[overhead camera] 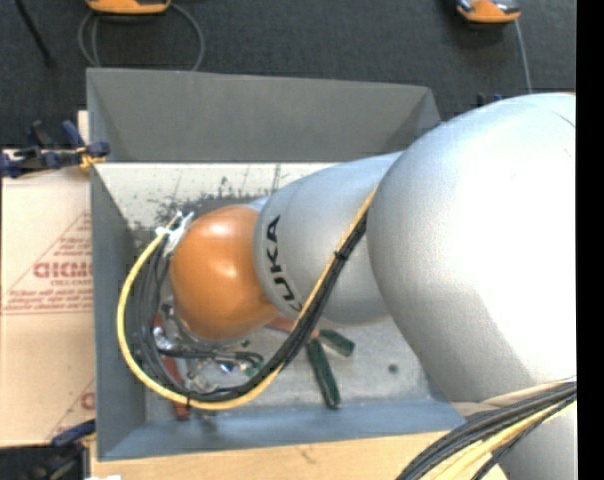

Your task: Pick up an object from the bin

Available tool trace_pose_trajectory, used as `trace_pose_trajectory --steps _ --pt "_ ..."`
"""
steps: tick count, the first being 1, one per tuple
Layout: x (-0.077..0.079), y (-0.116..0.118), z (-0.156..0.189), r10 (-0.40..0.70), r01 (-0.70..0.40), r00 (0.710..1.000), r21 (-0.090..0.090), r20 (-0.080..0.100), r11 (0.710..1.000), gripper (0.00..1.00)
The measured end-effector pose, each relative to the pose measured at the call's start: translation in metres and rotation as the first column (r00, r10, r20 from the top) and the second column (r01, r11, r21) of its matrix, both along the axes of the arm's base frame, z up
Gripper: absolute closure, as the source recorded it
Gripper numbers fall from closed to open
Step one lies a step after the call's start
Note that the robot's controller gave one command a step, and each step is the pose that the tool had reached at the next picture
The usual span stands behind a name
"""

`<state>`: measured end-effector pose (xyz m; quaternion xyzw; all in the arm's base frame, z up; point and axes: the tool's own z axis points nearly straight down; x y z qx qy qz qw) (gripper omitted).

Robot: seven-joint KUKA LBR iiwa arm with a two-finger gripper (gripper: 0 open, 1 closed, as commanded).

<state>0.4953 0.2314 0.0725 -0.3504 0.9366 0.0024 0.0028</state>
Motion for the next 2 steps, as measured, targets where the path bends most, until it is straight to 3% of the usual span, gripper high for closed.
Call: trace_pose_trajectory --steps 1,2 --pt "0.0 0.0 0.0 0.0 0.0 1.0 0.0 -0.001 1.0 1.0" --pt "0.002 -0.001 0.059 -0.01 0.01 1.0 -0.004 0.004 1.0 1.0"
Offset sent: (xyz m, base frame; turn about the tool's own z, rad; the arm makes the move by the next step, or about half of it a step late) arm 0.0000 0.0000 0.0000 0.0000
